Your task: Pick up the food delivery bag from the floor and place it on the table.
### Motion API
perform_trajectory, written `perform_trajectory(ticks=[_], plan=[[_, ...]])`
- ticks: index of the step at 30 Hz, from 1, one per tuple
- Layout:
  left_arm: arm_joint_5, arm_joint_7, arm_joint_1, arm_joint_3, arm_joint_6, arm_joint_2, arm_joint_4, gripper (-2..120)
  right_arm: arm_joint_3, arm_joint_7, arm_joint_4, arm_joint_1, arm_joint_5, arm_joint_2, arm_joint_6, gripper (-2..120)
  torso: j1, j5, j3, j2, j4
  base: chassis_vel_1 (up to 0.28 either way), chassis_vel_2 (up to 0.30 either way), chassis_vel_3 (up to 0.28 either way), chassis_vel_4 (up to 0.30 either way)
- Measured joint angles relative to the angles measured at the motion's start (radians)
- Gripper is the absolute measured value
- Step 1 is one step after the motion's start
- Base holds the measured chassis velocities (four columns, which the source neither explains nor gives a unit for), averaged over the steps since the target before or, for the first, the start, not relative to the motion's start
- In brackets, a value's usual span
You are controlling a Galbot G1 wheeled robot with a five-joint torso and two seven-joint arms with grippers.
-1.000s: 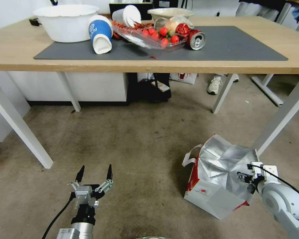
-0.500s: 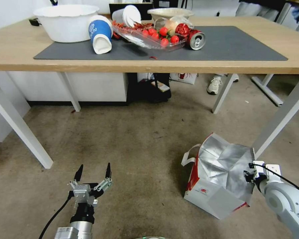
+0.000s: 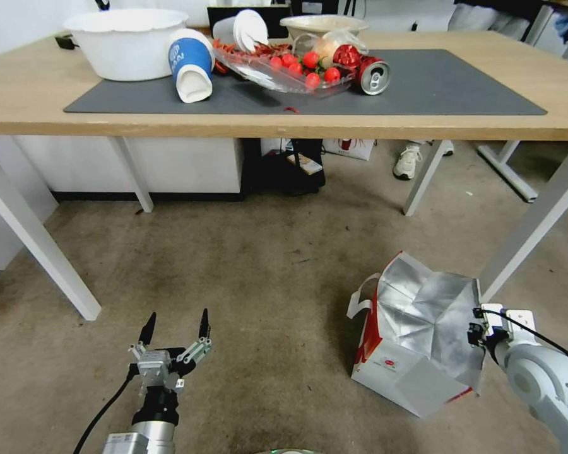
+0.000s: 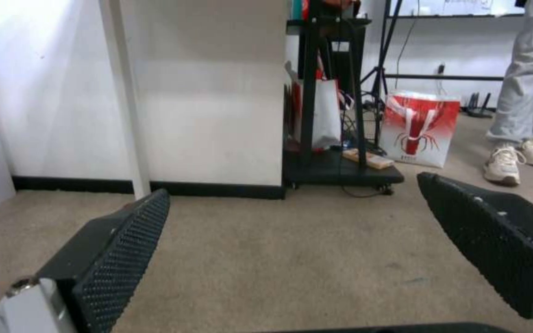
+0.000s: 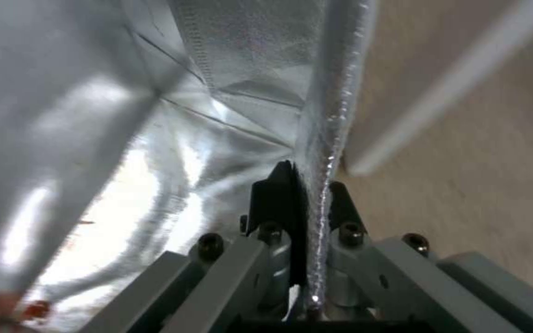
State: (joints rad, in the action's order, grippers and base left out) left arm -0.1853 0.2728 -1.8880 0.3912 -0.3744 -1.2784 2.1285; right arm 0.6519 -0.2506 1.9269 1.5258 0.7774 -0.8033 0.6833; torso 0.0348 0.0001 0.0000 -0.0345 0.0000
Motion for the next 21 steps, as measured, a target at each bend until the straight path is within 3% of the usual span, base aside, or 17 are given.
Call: perform_trajectory(ticks=[7, 11, 12, 21], plan=[[0.001, 0.008, 0.001, 0.001, 0.001, -0.001, 0.012, 100, 0.007, 0.191, 0.036, 0.018, -0.060, 0.059, -0.107, 0, 0.000, -0.0002, 0.000, 0.000, -0.0001, 0.000, 0.000, 0.000, 0.000], [0.002, 0.014, 0.000, 0.006, 0.003, -0.006, 0.019, 100, 0.002, 0.371, 0.040, 0.017, -0.092, 0.138, -0.239, 0, 0.000, 0.0000, 0.000, 0.000, 0.0000, 0.000, 0.000, 0.000, 0.000], [0.002, 0.014, 0.000, 0.006, 0.003, -0.006, 0.019, 100, 0.002, 0.371, 0.040, 0.017, -0.092, 0.138, -0.239, 0, 0.000, 0.0000, 0.000, 0.000, 0.0000, 0.000, 0.000, 0.000, 0.000], [0.004, 0.027, 0.001, 0.017, 0.014, -0.015, 0.027, 100, -0.001, 0.715, 0.028, -0.002, -0.098, 0.384, -0.468, 0, 0.000, -0.0002, 0.000, 0.000, 0.0001, 0.000, 0.000, 0.000, 0.000]])
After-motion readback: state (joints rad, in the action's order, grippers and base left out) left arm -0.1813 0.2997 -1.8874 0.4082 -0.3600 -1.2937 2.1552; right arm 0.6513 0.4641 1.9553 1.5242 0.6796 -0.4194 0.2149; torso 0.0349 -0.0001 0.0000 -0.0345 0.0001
